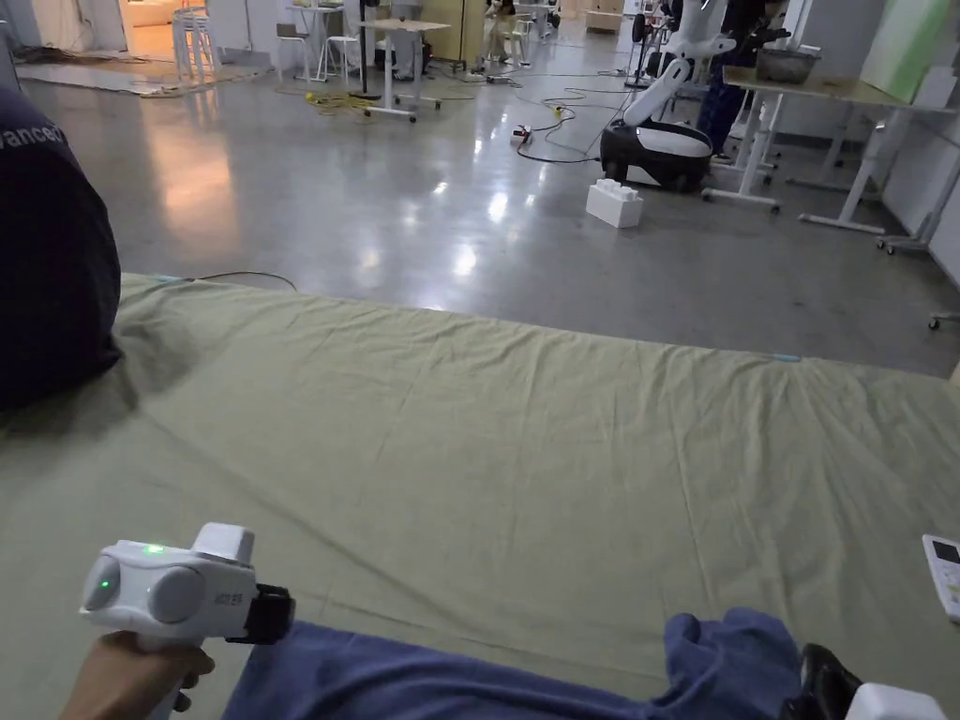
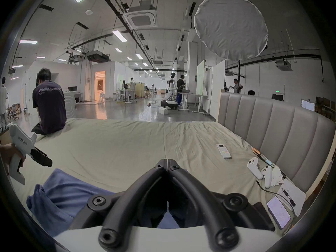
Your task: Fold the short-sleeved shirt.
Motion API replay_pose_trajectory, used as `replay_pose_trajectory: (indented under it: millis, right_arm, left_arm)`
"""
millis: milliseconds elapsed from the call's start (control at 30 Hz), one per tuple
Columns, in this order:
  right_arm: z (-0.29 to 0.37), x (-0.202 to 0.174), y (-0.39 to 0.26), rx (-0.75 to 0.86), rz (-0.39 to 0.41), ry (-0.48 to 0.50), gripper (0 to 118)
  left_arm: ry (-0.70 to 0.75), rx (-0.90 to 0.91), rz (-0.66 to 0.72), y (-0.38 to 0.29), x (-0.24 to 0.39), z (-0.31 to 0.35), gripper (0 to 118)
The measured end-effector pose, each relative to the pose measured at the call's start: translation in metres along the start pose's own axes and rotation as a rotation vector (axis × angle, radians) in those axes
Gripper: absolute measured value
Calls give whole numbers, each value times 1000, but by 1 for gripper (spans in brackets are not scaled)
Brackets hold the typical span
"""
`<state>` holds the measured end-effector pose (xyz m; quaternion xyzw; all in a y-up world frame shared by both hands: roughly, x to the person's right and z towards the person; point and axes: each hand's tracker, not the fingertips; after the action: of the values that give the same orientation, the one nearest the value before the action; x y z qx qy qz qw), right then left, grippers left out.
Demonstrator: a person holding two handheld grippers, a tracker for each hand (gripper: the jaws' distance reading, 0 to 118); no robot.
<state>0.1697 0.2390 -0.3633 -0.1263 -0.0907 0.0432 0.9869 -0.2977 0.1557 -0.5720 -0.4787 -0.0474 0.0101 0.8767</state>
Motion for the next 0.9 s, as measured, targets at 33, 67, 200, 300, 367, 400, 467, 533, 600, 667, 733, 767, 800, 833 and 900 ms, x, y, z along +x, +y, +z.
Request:
replay_pose_trajectory:
  millis: [33,67,200,300,367,400,467,533,600,667,733,767,800,833,900]
  right_arm:
    - [-2,2,-3,-12,6,-6,0]
    - [-3,5,-7,-26,9,-14,0]
    - [-8,15,-19,-66,6,-39,0]
    - [-9,22,-29,-102,-10,-55,0]
    - [-10,26,-35,-129,-15,-70,0]
    - [-11,28,-37,-136,-18,-72,0]
    - [-13,31,-43,-161,-32,-82,0]
    - [-19,35,-47,-193,-46,-89,0]
    - [-27,41,-47,-230,-78,-90,1]
    - [-41,50,-47,-265,-95,-89,1]
    - [-63,62,-47,-341,-91,-74,1]
    - [-75,67,-46,-398,-72,-53,6]
    - [-87,73,-46,-446,-79,-34,23]
    - [-102,80,-46,-486,-77,-21,42]
    - [-132,90,-48,-615,-69,20,70]
  left_arm:
    - [4,-20,9,4,-1,-12,72]
    - [5,-42,15,6,-2,-21,72]
    - [10,-79,31,11,-1,-46,72]
    - [34,-135,22,12,3,-63,72]
    - [60,-118,-17,10,9,-64,70]
    - [74,-119,-30,10,11,-63,62]
    - [83,-81,-96,5,22,-58,35]
    - [51,-58,-154,-1,32,-57,7]
    - [37,-48,-143,-7,37,-57,5]
    - [46,-45,-119,-10,35,-56,4]
    - [40,-34,-92,-6,31,-51,4]
    - [37,-29,-89,-6,30,-47,4]
    - [44,-4,-90,-7,30,-43,3]
    - [52,24,-91,-7,29,-37,3]
    - [34,37,-69,-3,25,-29,3]
